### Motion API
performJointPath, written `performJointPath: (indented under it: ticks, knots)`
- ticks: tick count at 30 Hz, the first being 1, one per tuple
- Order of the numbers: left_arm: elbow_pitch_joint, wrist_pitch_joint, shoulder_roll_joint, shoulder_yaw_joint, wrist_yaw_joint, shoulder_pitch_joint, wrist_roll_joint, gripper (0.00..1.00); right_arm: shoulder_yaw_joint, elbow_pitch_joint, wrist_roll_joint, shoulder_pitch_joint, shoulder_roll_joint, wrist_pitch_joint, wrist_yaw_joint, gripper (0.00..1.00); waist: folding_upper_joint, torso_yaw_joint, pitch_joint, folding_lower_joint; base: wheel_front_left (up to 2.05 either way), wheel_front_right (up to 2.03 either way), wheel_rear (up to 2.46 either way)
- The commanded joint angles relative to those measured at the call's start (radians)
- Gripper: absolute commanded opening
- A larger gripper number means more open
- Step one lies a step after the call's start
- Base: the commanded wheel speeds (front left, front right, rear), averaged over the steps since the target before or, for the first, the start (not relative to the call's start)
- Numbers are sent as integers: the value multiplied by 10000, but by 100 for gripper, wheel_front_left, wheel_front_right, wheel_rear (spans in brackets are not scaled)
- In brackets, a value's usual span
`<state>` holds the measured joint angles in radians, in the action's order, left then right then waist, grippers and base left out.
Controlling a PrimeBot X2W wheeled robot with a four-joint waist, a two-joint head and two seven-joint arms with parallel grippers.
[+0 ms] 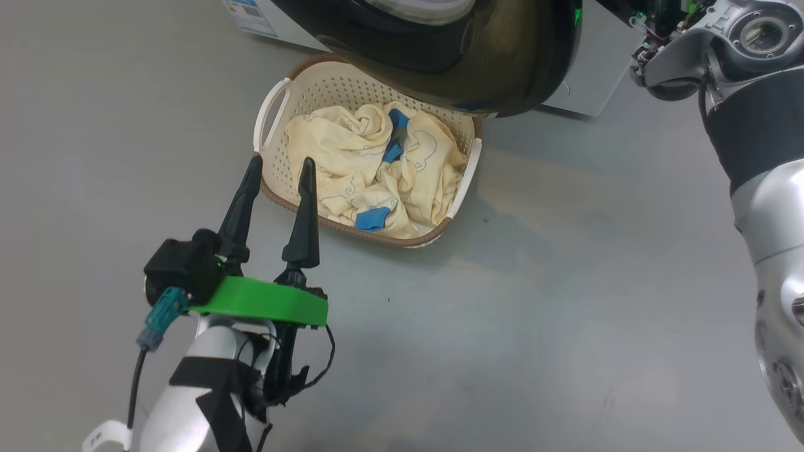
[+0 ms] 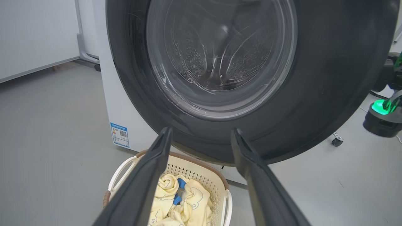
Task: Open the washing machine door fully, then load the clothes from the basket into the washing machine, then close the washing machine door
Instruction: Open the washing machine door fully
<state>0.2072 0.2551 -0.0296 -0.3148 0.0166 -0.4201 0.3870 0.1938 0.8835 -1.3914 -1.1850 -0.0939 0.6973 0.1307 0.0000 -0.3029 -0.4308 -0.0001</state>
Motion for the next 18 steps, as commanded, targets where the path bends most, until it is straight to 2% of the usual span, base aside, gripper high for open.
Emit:
performJointPath:
  ticks: [1,18]
  knots:
    - [-291,67,-206,370,-27,35,-119,100,106,-334,-97,1,352,106,0,0,0,15,29,1,0,0,0]
    - [-175,67,-206,263,-3,301,-235,100,1074,-708,-1071,970,433,530,0,0,0,27,562,1,0,0,0]
